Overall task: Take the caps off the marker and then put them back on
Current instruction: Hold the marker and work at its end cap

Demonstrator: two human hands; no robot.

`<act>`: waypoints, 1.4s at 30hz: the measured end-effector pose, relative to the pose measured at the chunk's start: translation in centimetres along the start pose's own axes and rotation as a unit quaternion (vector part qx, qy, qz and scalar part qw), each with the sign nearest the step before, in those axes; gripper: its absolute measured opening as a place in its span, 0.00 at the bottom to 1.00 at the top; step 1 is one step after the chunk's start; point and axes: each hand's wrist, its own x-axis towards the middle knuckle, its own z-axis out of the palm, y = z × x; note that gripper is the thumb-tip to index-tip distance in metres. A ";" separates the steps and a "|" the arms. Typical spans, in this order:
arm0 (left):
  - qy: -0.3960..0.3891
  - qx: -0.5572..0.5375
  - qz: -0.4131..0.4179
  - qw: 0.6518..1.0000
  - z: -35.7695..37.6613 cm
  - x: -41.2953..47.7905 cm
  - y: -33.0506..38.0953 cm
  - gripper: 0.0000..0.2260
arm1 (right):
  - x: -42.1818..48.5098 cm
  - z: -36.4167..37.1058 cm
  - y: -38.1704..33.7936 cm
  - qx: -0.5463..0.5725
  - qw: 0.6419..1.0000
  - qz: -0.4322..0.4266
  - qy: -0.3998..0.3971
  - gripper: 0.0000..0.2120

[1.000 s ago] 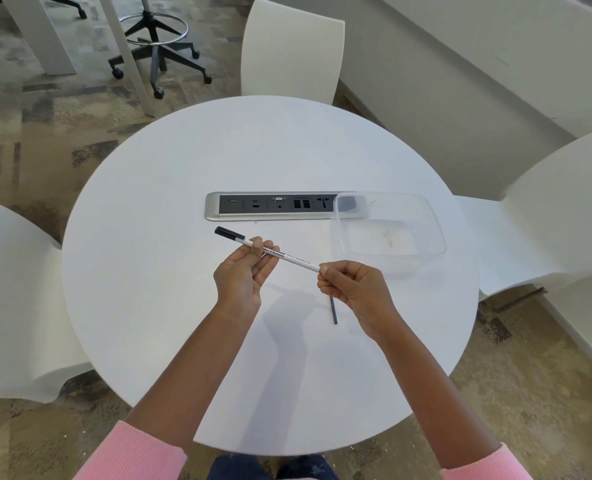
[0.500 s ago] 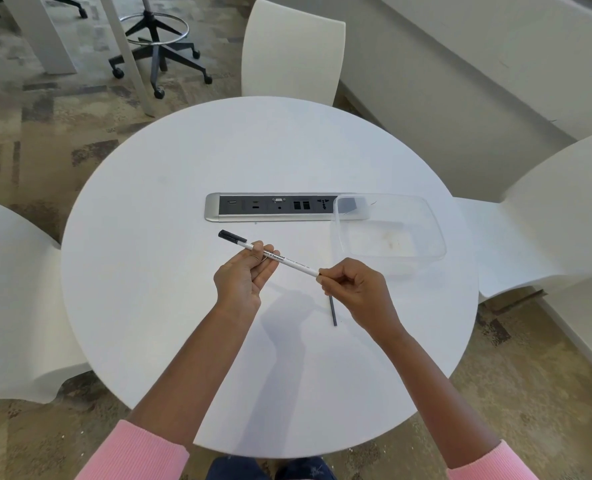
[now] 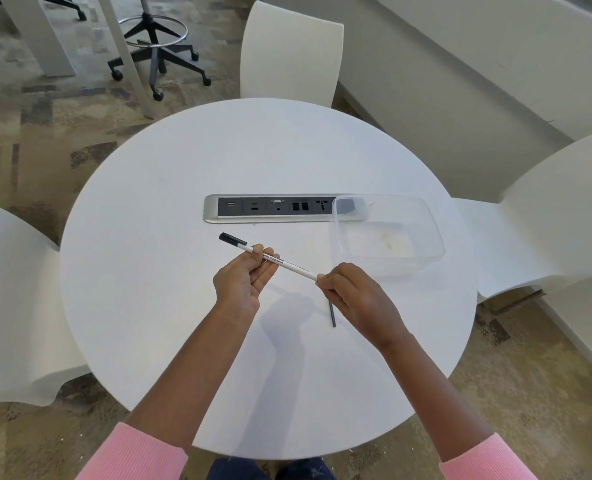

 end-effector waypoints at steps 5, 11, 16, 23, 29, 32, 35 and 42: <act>-0.001 0.001 0.001 1.000 0.0 0.0 -0.1 0.05 | 0.0 0.3 -0.5 0.260 0.926 0.273 -0.003 0.05; 0.001 0.000 0.008 1.000 -0.4 0.1 -0.2 0.06 | 0.3 0.3 -1.3 0.561 0.648 0.514 -0.009 0.09; -0.003 0.014 0.015 1.000 -0.4 0.0 -0.4 0.05 | 0.5 0.3 -1.5 0.555 0.626 0.544 -0.058 0.12; -0.008 0.024 0.025 0.999 -0.2 -0.2 -0.1 0.05 | 0.6 0.3 -1.4 0.490 0.704 0.513 -0.025 0.07; -0.007 0.020 0.017 1.000 0.0 -0.3 0.1 0.06 | 0.2 0.4 -1.5 0.414 0.798 0.437 0.022 0.05; -0.004 0.017 0.008 1.000 0.0 -0.3 0.1 0.06 | -0.3 0.6 -1.5 0.360 0.849 0.386 0.028 0.07; -0.002 0.016 0.002 1.000 0.1 -0.3 0.2 0.06 | -0.6 0.6 -1.2 0.264 0.915 0.306 0.021 0.04; -0.005 0.020 -0.003 1.000 0.1 -0.2 0.1 0.05 | -1.0 0.8 -0.4 0.159 0.969 0.181 0.052 0.05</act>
